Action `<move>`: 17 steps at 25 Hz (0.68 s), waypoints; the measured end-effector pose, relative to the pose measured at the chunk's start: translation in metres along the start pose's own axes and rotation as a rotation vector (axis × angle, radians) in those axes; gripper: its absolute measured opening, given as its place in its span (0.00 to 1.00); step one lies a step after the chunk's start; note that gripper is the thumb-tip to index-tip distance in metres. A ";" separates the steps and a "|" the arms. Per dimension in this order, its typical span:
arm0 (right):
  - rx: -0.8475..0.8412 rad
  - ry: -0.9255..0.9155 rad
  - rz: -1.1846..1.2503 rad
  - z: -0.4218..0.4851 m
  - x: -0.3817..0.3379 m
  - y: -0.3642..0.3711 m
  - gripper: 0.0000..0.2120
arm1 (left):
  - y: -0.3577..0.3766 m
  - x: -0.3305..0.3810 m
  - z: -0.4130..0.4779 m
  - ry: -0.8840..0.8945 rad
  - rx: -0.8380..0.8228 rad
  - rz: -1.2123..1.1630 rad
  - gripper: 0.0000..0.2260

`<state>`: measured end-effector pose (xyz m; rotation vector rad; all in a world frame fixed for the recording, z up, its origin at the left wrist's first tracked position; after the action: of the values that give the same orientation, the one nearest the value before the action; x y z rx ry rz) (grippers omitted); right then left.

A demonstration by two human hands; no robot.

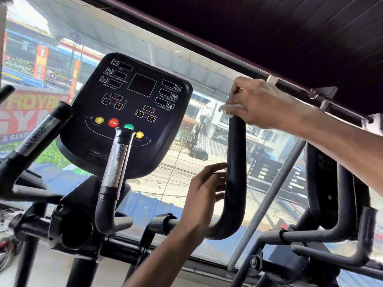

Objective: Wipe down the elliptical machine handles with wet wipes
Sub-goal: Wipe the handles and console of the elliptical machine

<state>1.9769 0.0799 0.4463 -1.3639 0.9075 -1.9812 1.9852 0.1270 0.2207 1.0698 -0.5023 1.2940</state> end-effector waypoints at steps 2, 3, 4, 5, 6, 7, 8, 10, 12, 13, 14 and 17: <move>-0.014 -0.033 -0.127 -0.003 -0.012 0.007 0.11 | 0.001 -0.004 -0.004 -0.019 0.003 -0.016 0.17; -0.011 -0.047 -0.172 -0.006 -0.018 0.011 0.09 | 0.001 -0.007 -0.006 -0.033 0.002 -0.023 0.17; -0.008 -0.058 -0.203 -0.010 -0.025 0.014 0.07 | 0.000 -0.009 -0.009 -0.051 -0.002 -0.028 0.17; -0.016 -0.077 -0.222 -0.016 -0.032 0.017 0.05 | 0.000 -0.012 -0.012 -0.066 -0.009 -0.031 0.17; -0.043 -0.108 -0.217 -0.024 -0.043 0.022 0.04 | 0.001 -0.014 -0.014 -0.078 -0.017 -0.029 0.16; -0.083 -0.132 -0.187 -0.033 -0.054 0.028 0.05 | 0.002 -0.015 -0.017 -0.081 -0.027 -0.029 0.16; -0.114 -0.163 -0.144 -0.045 -0.065 0.034 0.06 | 0.003 -0.015 -0.018 -0.073 -0.034 -0.025 0.14; -0.152 -0.226 -0.052 -0.069 -0.087 0.044 0.09 | 0.005 -0.011 -0.021 -0.027 -0.041 -0.003 0.11; -0.183 -0.262 0.025 -0.093 -0.103 0.053 0.07 | 0.007 -0.005 -0.023 0.044 -0.066 0.049 0.10; -0.174 -0.270 0.062 -0.101 -0.107 0.053 0.08 | 0.007 -0.003 -0.024 0.071 -0.079 0.080 0.09; -0.142 -0.279 0.075 -0.108 -0.109 0.050 0.11 | 0.008 -0.002 -0.024 0.087 -0.091 0.107 0.09; -0.062 -0.315 0.017 -0.112 -0.107 0.044 0.08 | 0.007 -0.006 -0.024 0.079 -0.121 0.099 0.13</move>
<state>1.9085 0.1578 0.3231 -1.6396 0.8331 -1.6743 1.9710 0.1436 0.2078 0.8986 -0.5723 1.3694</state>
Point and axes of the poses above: each hand's wrist, its own z-axis towards the middle knuckle, its own y-axis out of the palm, x = y × z, the point moved 9 cm from there along z, towards the middle knuckle, and after that the axes turned 11 degrees about -x, right-handed, at the moved point
